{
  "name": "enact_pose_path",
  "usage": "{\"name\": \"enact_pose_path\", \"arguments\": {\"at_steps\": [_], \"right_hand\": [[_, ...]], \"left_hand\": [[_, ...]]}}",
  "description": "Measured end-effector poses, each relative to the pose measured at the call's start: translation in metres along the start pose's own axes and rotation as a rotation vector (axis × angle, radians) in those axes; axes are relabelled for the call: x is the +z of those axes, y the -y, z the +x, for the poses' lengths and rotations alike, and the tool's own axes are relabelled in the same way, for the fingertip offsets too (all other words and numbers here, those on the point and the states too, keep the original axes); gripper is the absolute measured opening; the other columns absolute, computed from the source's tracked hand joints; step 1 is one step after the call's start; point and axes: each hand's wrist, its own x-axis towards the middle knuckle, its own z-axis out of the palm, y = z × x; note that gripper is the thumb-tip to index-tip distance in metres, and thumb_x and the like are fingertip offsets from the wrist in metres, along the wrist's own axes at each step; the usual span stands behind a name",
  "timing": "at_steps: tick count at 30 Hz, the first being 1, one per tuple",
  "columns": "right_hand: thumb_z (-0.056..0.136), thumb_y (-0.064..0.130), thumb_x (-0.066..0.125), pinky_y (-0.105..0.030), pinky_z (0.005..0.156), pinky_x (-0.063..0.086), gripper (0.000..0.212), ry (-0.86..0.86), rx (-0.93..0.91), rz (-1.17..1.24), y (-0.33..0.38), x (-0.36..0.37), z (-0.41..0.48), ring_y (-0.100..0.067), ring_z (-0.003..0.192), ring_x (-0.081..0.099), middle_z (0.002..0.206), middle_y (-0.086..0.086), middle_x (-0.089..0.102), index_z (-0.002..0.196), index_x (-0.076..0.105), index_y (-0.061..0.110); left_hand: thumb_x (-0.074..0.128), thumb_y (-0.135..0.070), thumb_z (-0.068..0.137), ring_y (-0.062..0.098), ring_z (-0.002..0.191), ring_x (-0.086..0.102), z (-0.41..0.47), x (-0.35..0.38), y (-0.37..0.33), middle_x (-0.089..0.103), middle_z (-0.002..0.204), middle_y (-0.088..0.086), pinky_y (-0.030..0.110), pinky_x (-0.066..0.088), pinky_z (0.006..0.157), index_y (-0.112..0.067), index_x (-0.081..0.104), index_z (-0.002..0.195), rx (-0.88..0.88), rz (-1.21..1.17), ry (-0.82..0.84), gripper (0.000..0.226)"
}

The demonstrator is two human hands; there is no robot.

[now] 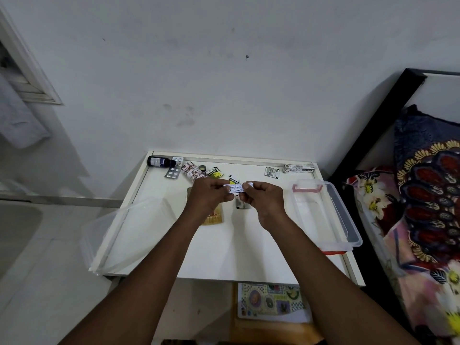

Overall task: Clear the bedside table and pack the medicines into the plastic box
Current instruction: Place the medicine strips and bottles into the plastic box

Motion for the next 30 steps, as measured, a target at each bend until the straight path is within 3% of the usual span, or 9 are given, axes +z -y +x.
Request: {"name": "enact_pose_path", "arguments": {"at_steps": [3, 5, 7, 10, 13, 17, 22, 26, 30], "right_hand": [[0.085, -0.006, 0.074, -0.044, 0.079, 0.056, 0.015, -0.032, -0.026, -0.072, -0.001, -0.002, 0.002, -0.027, 0.058, 0.06, 0.069, -0.016, 0.069, 0.075, 0.076, 0.004], [0.084, -0.006, 0.074, -0.047, 0.08, 0.057, 0.023, -0.02, -0.048, -0.124, -0.001, -0.002, 0.002, -0.029, 0.062, 0.06, 0.068, -0.017, 0.069, 0.068, 0.078, 0.01], [0.083, -0.004, 0.074, -0.045, 0.078, 0.058, 0.022, -0.009, -0.05, -0.153, -0.002, -0.001, 0.002, -0.029, 0.065, 0.062, 0.07, -0.019, 0.07, 0.068, 0.079, 0.012], [0.086, 0.0, 0.073, -0.031, 0.062, 0.056, 0.014, -0.02, -0.117, -0.252, -0.006, 0.001, 0.001, -0.022, 0.056, 0.06, 0.063, -0.01, 0.069, 0.076, 0.08, 0.007], [0.091, 0.005, 0.067, -0.025, 0.055, 0.052, 0.018, -0.002, -0.224, -0.392, -0.01, 0.003, -0.002, -0.015, 0.052, 0.054, 0.055, -0.003, 0.062, 0.077, 0.077, 0.002], [0.098, 0.01, 0.061, -0.016, 0.051, 0.049, 0.024, -0.055, -0.238, -0.439, -0.015, 0.007, -0.003, -0.016, 0.057, 0.062, 0.062, -0.006, 0.068, 0.081, 0.078, 0.006], [0.096, 0.008, 0.064, -0.039, 0.069, 0.061, 0.02, -0.062, -0.159, -0.313, -0.011, 0.004, 0.005, -0.019, 0.059, 0.065, 0.068, -0.007, 0.071, 0.085, 0.08, 0.011], [0.09, 0.007, 0.073, -0.038, 0.068, 0.062, 0.015, -0.051, -0.081, -0.243, -0.005, -0.004, 0.007, -0.019, 0.054, 0.066, 0.065, -0.01, 0.073, 0.076, 0.078, 0.008], [0.087, 0.004, 0.077, -0.033, 0.06, 0.053, 0.015, -0.027, 0.023, -0.187, 0.004, -0.009, 0.009, -0.026, 0.056, 0.059, 0.068, -0.02, 0.067, 0.074, 0.074, -0.003]], "left_hand": [[0.072, -0.007, 0.09, 0.019, 0.07, 0.076, 0.002, -0.003, 0.003, 0.079, 0.092, 0.011, 0.011, 0.05, 0.053, -0.004, 0.072, 0.111, 0.108, 0.331, 0.031, 0.021], [0.08, -0.015, 0.083, 0.004, 0.062, 0.067, 0.002, -0.004, 0.005, 0.075, 0.082, -0.005, 0.004, 0.041, 0.053, -0.013, 0.077, 0.102, 0.283, 0.573, 0.021, 0.019], [0.084, -0.018, 0.077, 0.006, 0.069, 0.06, 0.002, -0.005, 0.006, 0.071, 0.077, -0.009, 0.01, 0.041, 0.059, -0.018, 0.08, 0.092, 0.402, 0.714, 0.04, 0.016], [0.081, -0.02, 0.077, 0.019, 0.065, 0.064, 0.006, -0.004, 0.008, 0.072, 0.069, 0.005, 0.037, 0.047, 0.061, -0.011, 0.076, 0.077, 0.427, 0.817, 0.074, 0.01], [0.075, -0.02, 0.08, 0.03, 0.063, 0.065, 0.008, -0.002, 0.01, 0.069, 0.065, 0.013, 0.047, 0.05, 0.062, -0.004, 0.073, 0.074, 0.397, 0.784, 0.079, 0.018], [0.073, -0.019, 0.082, 0.034, 0.061, 0.065, 0.008, -0.002, 0.014, 0.069, 0.066, 0.018, 0.049, 0.052, 0.061, 0.001, 0.073, 0.077, 0.385, 0.74, 0.088, 0.021], [0.069, -0.024, 0.082, 0.021, 0.056, 0.059, 0.009, -0.003, 0.012, 0.068, 0.064, 0.015, 0.045, 0.045, 0.061, 0.0, 0.073, 0.077, 0.428, 0.74, 0.078, 0.024], [0.069, -0.024, 0.084, 0.02, 0.058, 0.063, 0.009, -0.003, 0.013, 0.069, 0.062, 0.011, 0.041, 0.049, 0.055, -0.002, 0.074, 0.08, 0.39, 0.691, 0.094, 0.023], [0.071, -0.02, 0.086, 0.016, 0.055, 0.066, 0.01, 0.001, 0.012, 0.072, 0.067, 0.012, 0.039, 0.055, 0.055, -0.002, 0.076, 0.086, 0.38, 0.695, 0.133, 0.019]]}}
